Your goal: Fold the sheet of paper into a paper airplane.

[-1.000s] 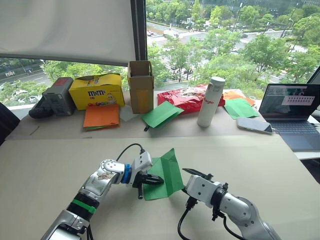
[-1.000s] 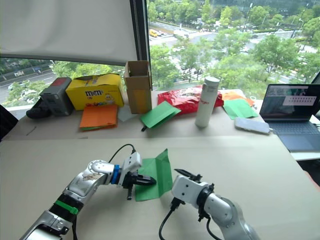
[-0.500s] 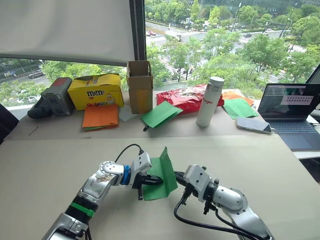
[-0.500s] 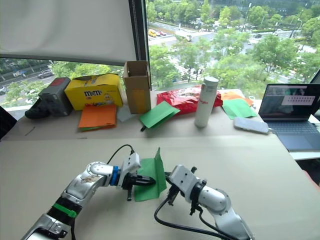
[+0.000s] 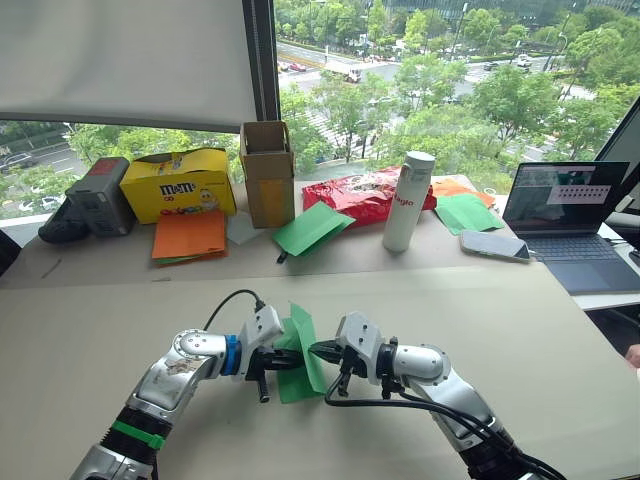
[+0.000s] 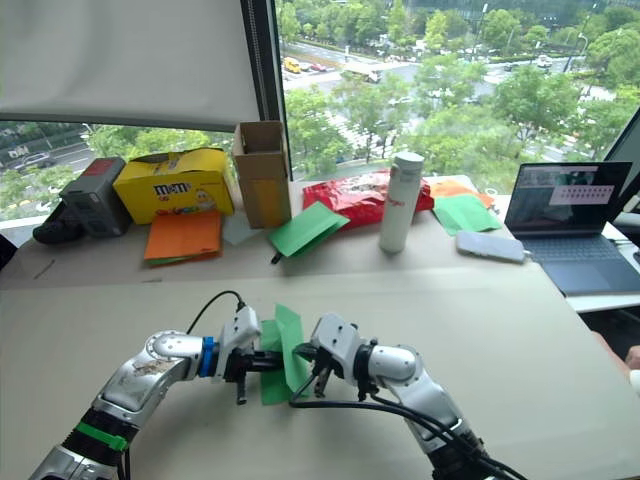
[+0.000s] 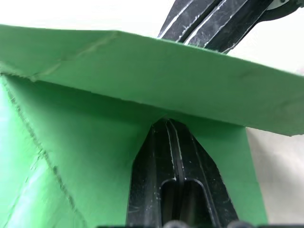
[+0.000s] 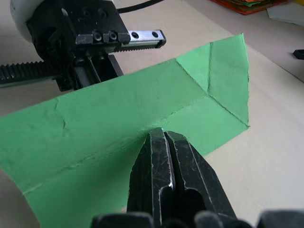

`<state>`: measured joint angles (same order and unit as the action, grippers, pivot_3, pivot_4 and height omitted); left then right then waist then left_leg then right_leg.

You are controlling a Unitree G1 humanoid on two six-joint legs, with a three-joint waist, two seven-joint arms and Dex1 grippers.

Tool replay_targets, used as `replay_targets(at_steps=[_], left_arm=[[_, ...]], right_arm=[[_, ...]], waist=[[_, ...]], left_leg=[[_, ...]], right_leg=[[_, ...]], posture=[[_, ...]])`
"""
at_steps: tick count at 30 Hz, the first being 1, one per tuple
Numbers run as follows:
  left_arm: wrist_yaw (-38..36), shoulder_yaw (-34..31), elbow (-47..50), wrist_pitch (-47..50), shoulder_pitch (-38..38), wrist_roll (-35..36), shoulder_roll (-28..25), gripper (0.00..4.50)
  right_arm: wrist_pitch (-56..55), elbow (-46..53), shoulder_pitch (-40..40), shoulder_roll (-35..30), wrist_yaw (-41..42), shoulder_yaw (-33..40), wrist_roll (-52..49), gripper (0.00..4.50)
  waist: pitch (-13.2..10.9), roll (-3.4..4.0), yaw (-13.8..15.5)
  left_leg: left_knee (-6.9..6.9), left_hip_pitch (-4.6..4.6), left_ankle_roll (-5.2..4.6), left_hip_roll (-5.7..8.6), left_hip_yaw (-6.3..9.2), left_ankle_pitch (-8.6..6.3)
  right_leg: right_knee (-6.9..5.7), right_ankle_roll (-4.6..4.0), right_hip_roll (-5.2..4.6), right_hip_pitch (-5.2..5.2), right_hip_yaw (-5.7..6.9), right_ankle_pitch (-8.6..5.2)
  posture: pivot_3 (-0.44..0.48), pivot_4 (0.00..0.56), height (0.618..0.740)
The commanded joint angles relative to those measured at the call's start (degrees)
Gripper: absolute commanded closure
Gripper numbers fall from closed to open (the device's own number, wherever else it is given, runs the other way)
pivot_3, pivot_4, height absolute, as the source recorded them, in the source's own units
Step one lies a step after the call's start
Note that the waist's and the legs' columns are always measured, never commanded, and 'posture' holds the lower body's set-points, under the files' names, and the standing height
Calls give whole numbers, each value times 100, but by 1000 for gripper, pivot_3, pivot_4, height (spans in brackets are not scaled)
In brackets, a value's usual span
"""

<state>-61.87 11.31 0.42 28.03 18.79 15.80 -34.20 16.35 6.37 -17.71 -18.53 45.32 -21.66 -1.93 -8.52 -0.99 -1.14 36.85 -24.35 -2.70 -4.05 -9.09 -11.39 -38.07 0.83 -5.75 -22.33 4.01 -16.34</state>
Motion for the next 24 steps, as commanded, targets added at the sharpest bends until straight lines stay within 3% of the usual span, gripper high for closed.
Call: replay_targets(at_steps=[1,6,10,17,24], left_arm=[[-304,-629,166,-118,-234,424,-334,4500],[-536,-1304,284,-17,-333,1068,-500,4500],[-296,-1523,224,38,-159,1262,-334,4500],[102,-884,75,-115,-7,767,127,4500],[124,-92,-245,-439,-290,-53,-34,4500]], right_arm=[[-212,-160,-176,110,152,-63,-108,4457],[-339,-505,-329,168,263,-171,13,4457],[-296,-715,-440,107,286,-314,219,4457],[-5,-681,-467,54,115,-284,375,4457],[273,-415,-361,220,-116,159,-16,4457]], waist=[[-1,0,-16],[-5,-7,41],[-5,-8,49],[-4,-9,42],[-4,-10,44]], left_leg=[[-1,-1,5,-5,0,3],[-1,-6,33,-3,-2,15],[-1,-7,34,10,-2,15],[0,-5,41,17,-5,20],[0,-6,41,16,-7,20]], right_leg=[[0,-1,4,-2,-1,0],[1,-2,-1,-7,1,0],[2,-1,-19,-3,6,0],[1,-1,-22,2,6,0],[2,-1,-21,-1,4,1]], posture=[[0,150,739],[0,150,739],[0,150,739],[0,150,739],[0,150,739]])
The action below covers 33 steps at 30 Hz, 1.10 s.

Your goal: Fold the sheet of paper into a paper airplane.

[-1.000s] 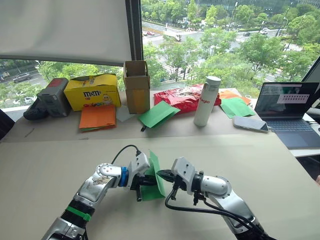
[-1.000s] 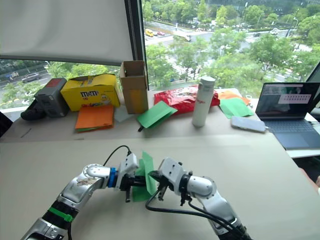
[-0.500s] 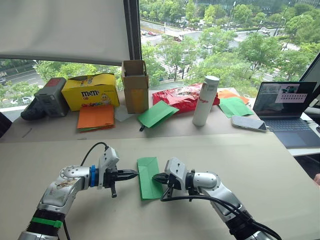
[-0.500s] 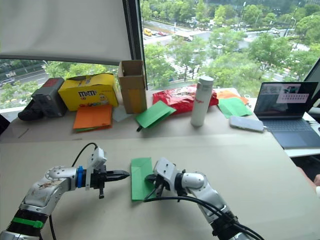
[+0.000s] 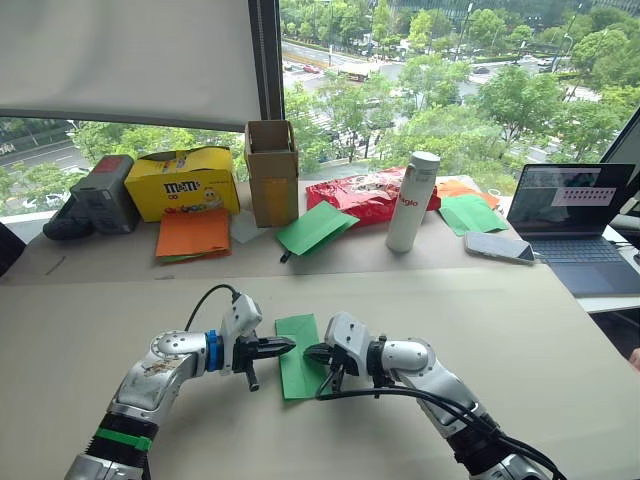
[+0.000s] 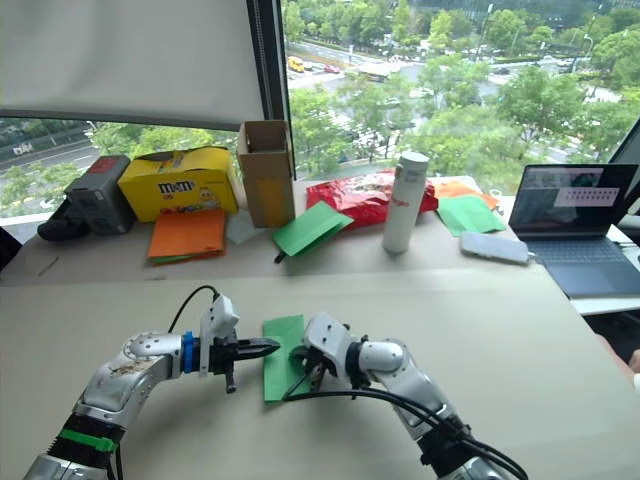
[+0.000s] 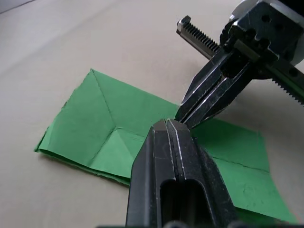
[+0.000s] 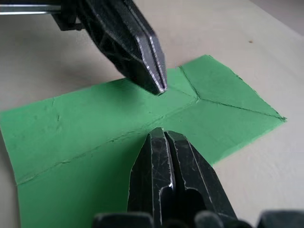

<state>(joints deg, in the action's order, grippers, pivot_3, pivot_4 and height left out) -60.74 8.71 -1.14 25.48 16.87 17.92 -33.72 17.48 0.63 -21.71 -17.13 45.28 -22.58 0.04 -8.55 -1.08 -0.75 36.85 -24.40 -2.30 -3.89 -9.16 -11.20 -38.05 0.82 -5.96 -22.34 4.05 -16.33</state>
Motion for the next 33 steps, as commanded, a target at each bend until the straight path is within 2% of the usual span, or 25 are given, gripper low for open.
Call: replay_targets(at_steps=[1,5,12,18,21,25,28,33], left_arm=[[11,188,-105,-195,-111,-267,-72,4500],[11,250,-179,-280,-35,-310,8,4500],[19,238,-244,-293,42,-323,42,4500],[-3,178,-270,-318,32,-328,-42,4500],[18,165,-306,-342,48,-336,-30,4500],[37,183,-357,-366,94,-348,18,4500],[30,207,-421,-394,154,-357,61,4500],[-3,237,-528,-433,244,-370,108,4500]], right_arm=[[166,137,23,109,-130,282,-241,4457],[-126,-361,-255,209,-170,326,-208,4457],[-1179,-2602,-1230,587,-463,441,30,4457],[-1596,-3652,-1837,664,-777,832,-22,4457],[-1675,-3540,-1878,636,-680,1059,-229,4457],[-1740,-2643,-1633,620,-35,1229,-722,4457],[-1555,-2098,-1351,513,333,1058,-750,4457],[-1310,-1817,-1021,415,535,730,-517,4457]], waist=[[0,0,6],[0,0,4],[1,0,6],[1,1,-4],[1,1,-3],[1,1,-10],[1,2,-20],[1,2,-1]], left_leg=[[0,0,0,-2,1,0],[0,1,-7,-2,1,-5],[0,6,-2,0,0,-1],[0,7,5,-1,-5,4],[0,6,8,-2,-6,6],[0,4,8,-3,-7,6],[-1,5,8,-5,-6,5],[-1,5,3,-3,-5,2]], right_leg=[[0,0,-1,0,0,0],[0,-1,-2,1,1,0],[-1,-1,-2,5,3,0],[-2,-1,-3,7,3,1],[-2,-1,-3,7,2,1],[-2,-1,-4,5,1,1],[-3,-1,-2,4,1,1],[-3,-1,-3,5,2,1]], posture=[[0,150,739],[0,150,739],[0,150,739],[0,150,739],[0,150,739],[0,150,739],[0,150,739],[0,150,739]])
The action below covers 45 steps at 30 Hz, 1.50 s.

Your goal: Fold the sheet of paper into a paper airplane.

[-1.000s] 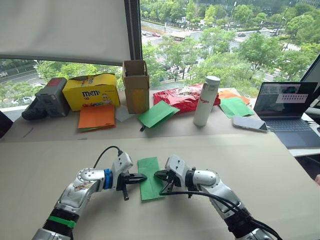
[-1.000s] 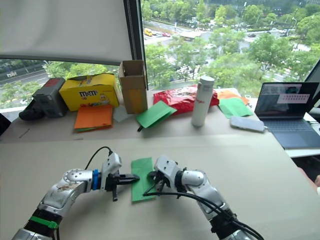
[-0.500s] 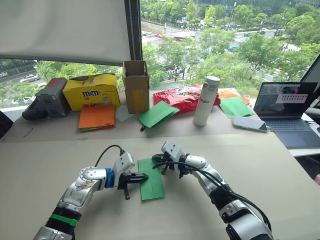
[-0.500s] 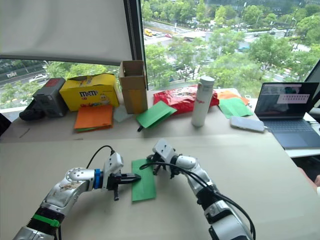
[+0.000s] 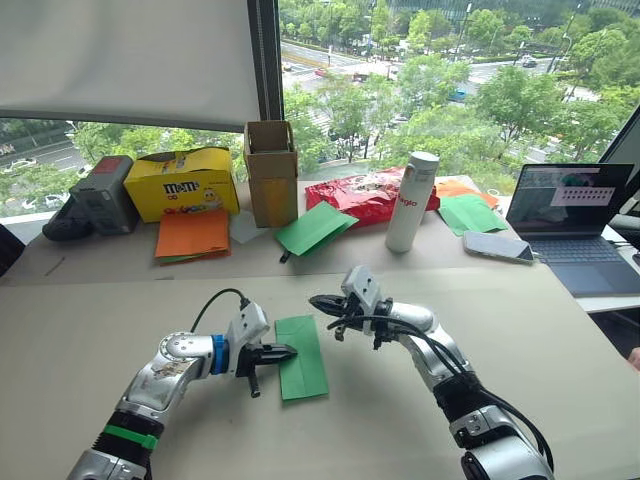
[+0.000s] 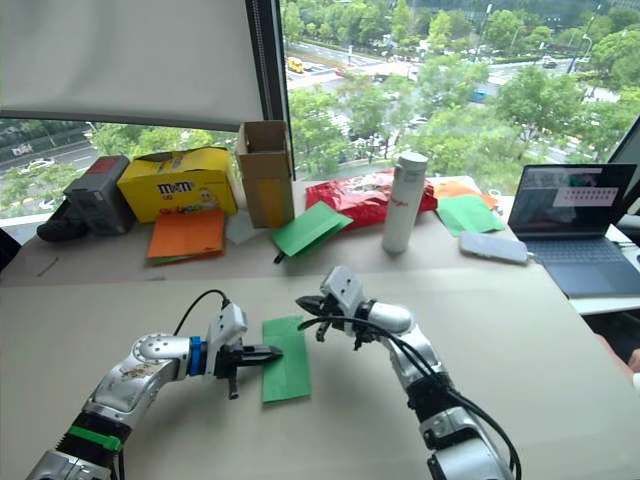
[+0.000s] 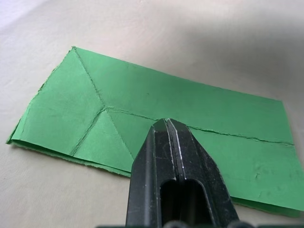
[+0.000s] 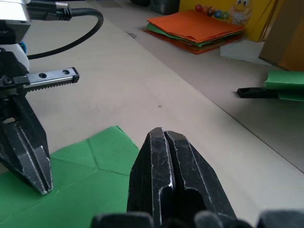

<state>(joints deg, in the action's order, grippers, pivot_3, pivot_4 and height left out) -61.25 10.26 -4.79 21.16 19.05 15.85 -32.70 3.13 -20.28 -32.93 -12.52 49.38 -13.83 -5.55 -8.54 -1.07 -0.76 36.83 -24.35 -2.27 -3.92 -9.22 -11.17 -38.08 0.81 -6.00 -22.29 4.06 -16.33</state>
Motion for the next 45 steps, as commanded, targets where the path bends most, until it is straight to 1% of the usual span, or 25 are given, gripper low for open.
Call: replay_targets(at_steps=[1,6,15,19,24,27,29,32,34,39,42,45], left_arm=[[36,89,-182,-10,40,-166,12,4500],[-21,129,-284,-57,116,-182,42,4500],[-82,207,-455,-120,252,-191,113,4500],[-158,229,-511,-115,307,-177,135,4500],[-210,138,-572,-94,387,-112,147,4500],[-249,35,-541,-77,382,-6,149,4500],[-294,-56,-497,-82,353,123,169,4500],[-343,-134,-500,-152,312,199,200,4500],[-351,-156,-499,-168,305,209,214,4500],[-289,-252,-479,-178,298,256,256,4500],[-233,-481,-297,-20,248,473,243,4500],[-107,-890,-215,224,176,752,174,4500]], right_arm=[[197,312,157,-64,183,-209,49,4457],[629,796,621,-331,641,-645,94,4457],[1446,2243,1582,-1310,1613,-913,-359,4457],[1613,2588,1776,-1605,1685,-1085,-302,4457],[1904,2928,1659,-1625,1398,-780,-503,4457],[2209,3231,1585,-1763,1378,-547,-714,4457],[2548,3513,1499,-1931,1407,-265,-982,4457],[2776,3683,1337,-2148,1419,-73,-1124,4457],[2698,3568,1128,-2084,1262,-105,-989,4457],[2472,3183,770,-1825,1037,-473,-586,4457],[2380,3071,725,-1753,999,-632,-465,4457],[2346,3021,706,-1617,934,-736,-419,4457]], waist=[[0,0,1],[0,0,4],[2,-1,46],[4,-2,53],[5,-5,55],[4,-5,62],[3,-7,62],[3,-8,57],[3,-8,53],[2,-8,10],[0,-12,20],[-2,-16,9]], left_leg=[[0,0,0,1,-1,0],[0,1,-2,0,0,-1],[1,1,-43,4,5,-26],[1,2,-46,4,7,-28],[1,1,-47,4,9,-28],[1,-3,-47,5,8,-28],[3,-7,-47,6,8,-28],[4,-16,-48,5,9,-28],[4,-17,-48,3,11,-29],[4,-27,-46,3,10,-27],[8,-36,-37,5,7,-21],[12,-44,-12,7,6,-6]], right_leg=[[0,0,-1,0,0,0],[1,0,-1,0,0,0],[5,0,-8,3,2,0],[6,0,-9,3,2,0],[6,0,-9,2,3,0],[6,0,-10,0,3,0],[7,0,-12,-3,2,0],[6,-1,-11,-11,2,0],[6,-1,-8,-13,4,0],[4,-1,-3,-24,4,0],[5,1,-5,-29,5,-1],[5,1,-8,-34,5,0]], posture=[[0,150,739],[0,150,739],[0,150,739],[0,150,739],[0,150,739],[0,150,739],[0,150,739],[0,150,739],[0,150,739],[0,150,739],[0,150,739],[0,150,739]])
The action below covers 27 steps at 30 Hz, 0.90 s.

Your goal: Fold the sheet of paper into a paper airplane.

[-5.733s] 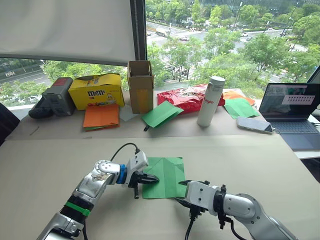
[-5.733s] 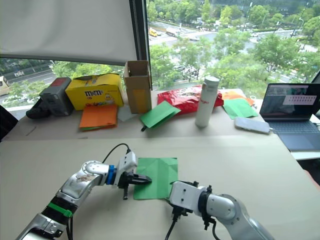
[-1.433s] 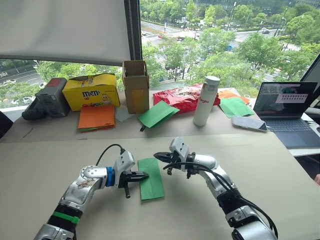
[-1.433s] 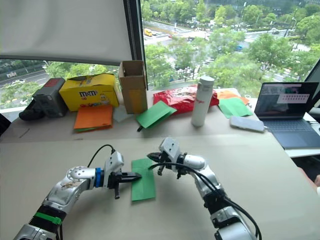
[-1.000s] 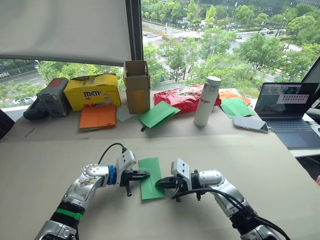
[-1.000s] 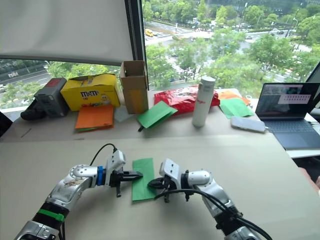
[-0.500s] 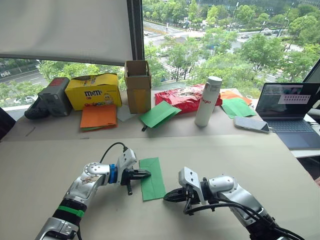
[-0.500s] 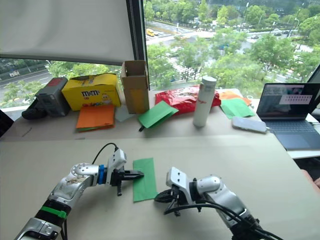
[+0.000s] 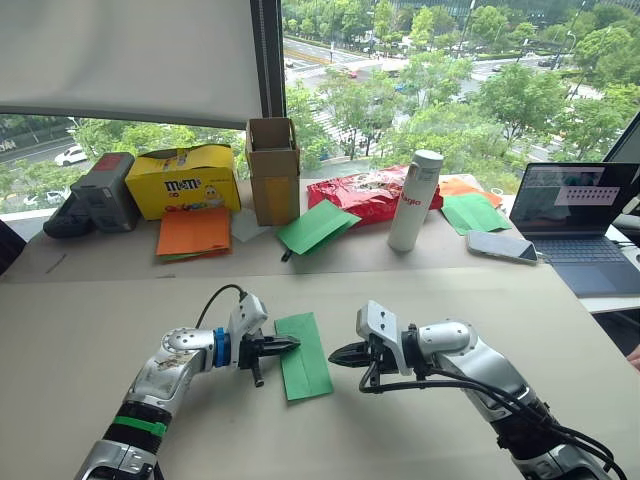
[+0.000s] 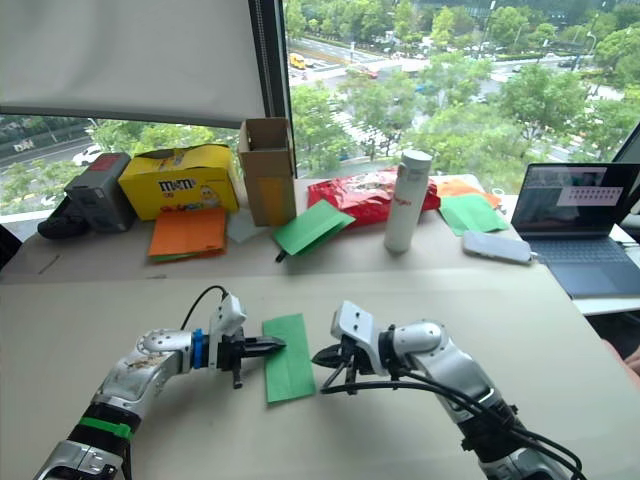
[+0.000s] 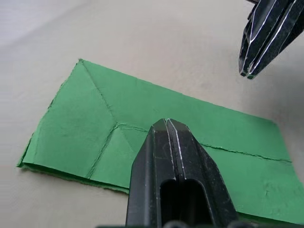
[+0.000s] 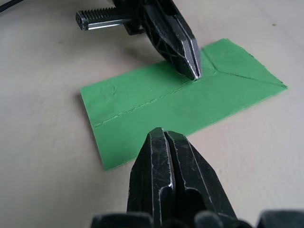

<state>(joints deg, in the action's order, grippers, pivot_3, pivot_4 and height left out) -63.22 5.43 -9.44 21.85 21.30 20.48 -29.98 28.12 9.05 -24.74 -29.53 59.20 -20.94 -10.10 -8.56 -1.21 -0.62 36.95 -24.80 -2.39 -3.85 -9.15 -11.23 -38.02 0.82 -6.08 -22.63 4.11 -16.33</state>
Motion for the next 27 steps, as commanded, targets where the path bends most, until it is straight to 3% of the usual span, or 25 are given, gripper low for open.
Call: replay_targets(at_steps=[1,6,11,17,27], left_arm=[[98,-499,266,201,-82,335,-138,4500],[16,-914,541,539,-211,685,-428,4500],[-75,-741,625,518,-354,567,-630,4500],[-13,59,426,115,-97,15,-169,4500],[-193,609,101,94,438,-99,576,4500]], right_arm=[[-191,85,-111,78,-18,-90,73,4457],[-223,127,-121,46,59,-80,35,4457],[-221,127,-222,-134,52,206,4,4457],[-191,136,-286,-426,-63,634,-22,4457],[17,455,100,-946,-297,1215,-124,4457]], waist=[[-1,-2,-9],[-2,-4,-8],[-3,-4,8],[-4,-7,45],[-7,-11,56]], left_leg=[[0,0,0,-1,0,0],[-1,1,2,-4,1,1],[-1,1,2,1,0,1],[-1,0,2,4,-2,0],[2,-3,1,5,-4,1]], right_leg=[[-1,0,0,0,0,0],[-2,1,2,-3,1,0],[0,1,-3,0,1,0],[1,0,-3,1,2,0],[0,1,0,-1,0,0]], posture=[[0,150,739],[0,150,739],[0,150,739],[0,150,739],[0,150,739]])
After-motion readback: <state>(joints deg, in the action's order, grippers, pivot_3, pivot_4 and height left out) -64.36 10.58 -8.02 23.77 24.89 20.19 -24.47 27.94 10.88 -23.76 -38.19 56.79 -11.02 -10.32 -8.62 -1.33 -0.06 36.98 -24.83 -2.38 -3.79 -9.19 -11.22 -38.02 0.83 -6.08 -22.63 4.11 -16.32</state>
